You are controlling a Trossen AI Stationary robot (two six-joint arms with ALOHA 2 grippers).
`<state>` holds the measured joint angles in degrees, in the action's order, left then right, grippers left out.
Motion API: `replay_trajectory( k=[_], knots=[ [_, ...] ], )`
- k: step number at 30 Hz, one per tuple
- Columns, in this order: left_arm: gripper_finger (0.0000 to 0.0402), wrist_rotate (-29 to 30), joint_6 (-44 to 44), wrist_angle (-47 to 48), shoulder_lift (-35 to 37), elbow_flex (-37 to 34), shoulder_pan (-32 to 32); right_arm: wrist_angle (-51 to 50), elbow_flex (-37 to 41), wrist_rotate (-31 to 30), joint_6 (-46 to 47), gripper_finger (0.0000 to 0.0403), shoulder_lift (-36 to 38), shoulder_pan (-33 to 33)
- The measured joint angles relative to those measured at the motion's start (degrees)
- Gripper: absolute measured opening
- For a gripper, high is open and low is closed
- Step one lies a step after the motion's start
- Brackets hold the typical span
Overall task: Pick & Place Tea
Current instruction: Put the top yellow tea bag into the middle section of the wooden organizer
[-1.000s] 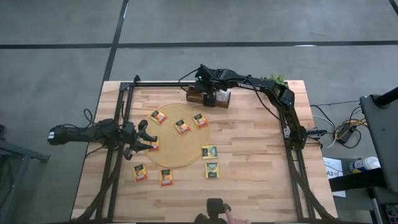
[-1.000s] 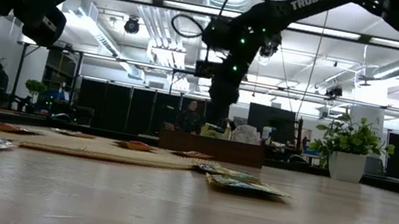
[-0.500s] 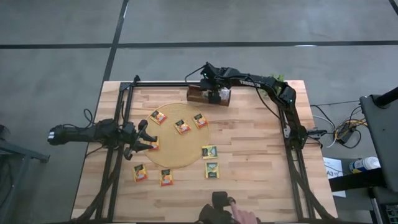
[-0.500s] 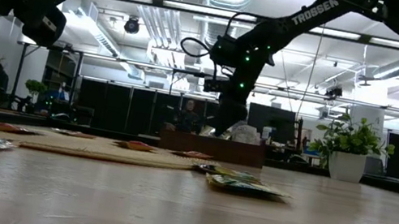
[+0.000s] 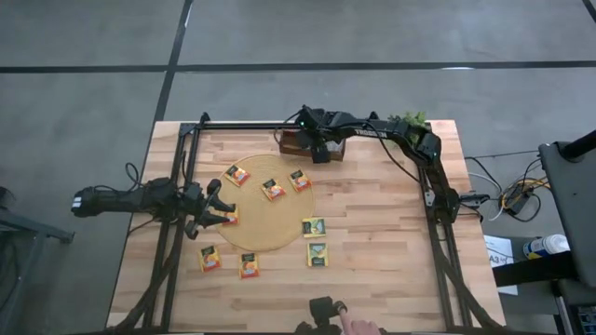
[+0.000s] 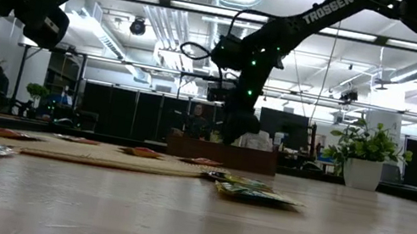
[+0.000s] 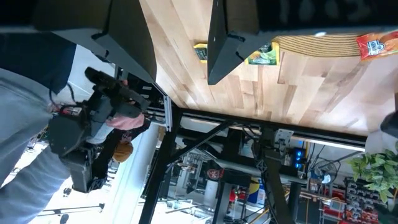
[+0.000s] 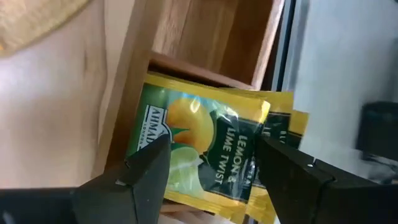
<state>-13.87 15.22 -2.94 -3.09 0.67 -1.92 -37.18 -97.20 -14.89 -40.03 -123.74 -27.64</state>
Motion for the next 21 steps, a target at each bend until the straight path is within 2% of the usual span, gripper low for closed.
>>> replay_trajectory(
  k=[9,21],
  knots=[
    [0.0138,0.0,0.0,0.0,0.0,0.0,0.0,0.8,3.4,-9.2,2.4,0.0231,0.1,0.3],
    [0.0138,0.0,0.0,0.0,0.0,0.0,0.0,1.1,1.0,-8.9,0.7,0.0231,0.9,0.2]
  ],
)
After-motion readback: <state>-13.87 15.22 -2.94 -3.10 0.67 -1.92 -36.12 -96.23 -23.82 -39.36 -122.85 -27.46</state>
